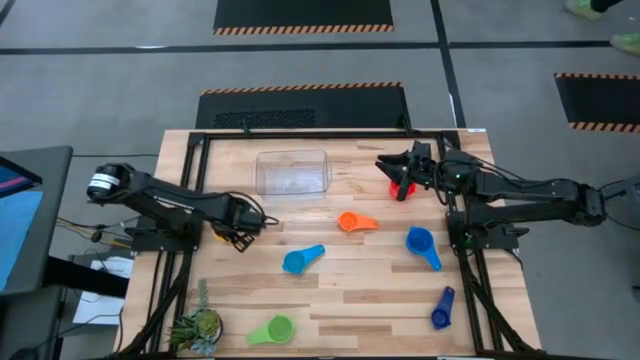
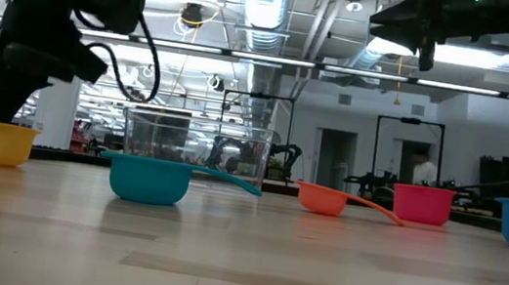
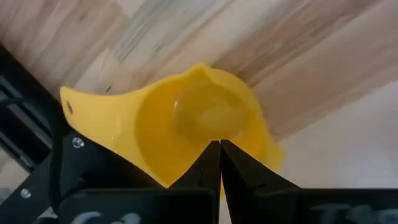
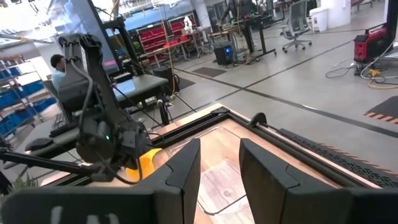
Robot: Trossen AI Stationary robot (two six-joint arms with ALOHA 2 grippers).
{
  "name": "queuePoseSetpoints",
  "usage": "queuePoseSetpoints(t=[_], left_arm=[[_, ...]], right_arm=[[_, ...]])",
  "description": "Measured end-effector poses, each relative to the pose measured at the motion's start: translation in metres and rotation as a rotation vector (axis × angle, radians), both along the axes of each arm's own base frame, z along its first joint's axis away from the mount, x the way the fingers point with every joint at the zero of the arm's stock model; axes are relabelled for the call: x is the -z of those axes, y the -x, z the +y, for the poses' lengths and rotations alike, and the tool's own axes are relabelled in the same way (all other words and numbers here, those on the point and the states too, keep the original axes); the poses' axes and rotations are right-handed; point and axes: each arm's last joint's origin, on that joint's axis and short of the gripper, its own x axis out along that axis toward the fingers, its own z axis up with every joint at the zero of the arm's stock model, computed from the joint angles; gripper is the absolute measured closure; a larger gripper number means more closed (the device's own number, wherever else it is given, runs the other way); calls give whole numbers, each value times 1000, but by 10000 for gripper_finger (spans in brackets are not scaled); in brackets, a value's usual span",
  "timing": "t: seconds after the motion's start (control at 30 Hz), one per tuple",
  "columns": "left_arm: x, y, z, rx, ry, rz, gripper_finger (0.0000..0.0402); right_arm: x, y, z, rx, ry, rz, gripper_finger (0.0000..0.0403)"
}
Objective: Nest measuring cups in basket
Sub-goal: Adjust the yellow measuring cup on the table, then put the red measuring cup into the transparent bin
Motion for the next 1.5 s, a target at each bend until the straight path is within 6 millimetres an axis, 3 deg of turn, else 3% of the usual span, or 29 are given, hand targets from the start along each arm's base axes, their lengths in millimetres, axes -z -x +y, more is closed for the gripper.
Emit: queuePoseSetpoints(t=[0.17, 0.33, 0.47, 0.63, 0.8, 1.03, 1.17, 1.33, 1.43, 1.5], left_arm=[[14, -12, -4, 17, 62, 1, 401], [14, -40, -9, 157, 179, -269, 401], [-15, -66, -9, 244, 76, -495, 401], [-62, -78, -7, 297, -90, -550, 401], [-91, -67, -8, 270, -154, -405, 401], [-94, -35, -16, 171, -152, -112, 401], [-94, -29, -23, 163, -160, -78, 401], [-95, -25, -29, 195, -185, -52, 401], [-102, -13, -30, 210, -282, -20, 401], [-106, -9, -30, 233, -337, -90, 401]], right_arm=[[0, 0, 0, 0, 0, -1, 267], [0, 0, 0, -1, 1, -1, 267], [0, 0, 0, -1, 1, 0, 267], [1, 0, 0, -1, 1, 6, 267], [2, 0, 0, -3, -14, 12, 267], [10, 1, 0, -3, -68, 79, 267], [19, 3, -1, 14, -119, 167, 267], [40, 16, -4, 90, -277, 411, 267], [32, 19, -4, 102, -300, 537, 267], [19, 17, -4, 106, -269, 594, 269]])
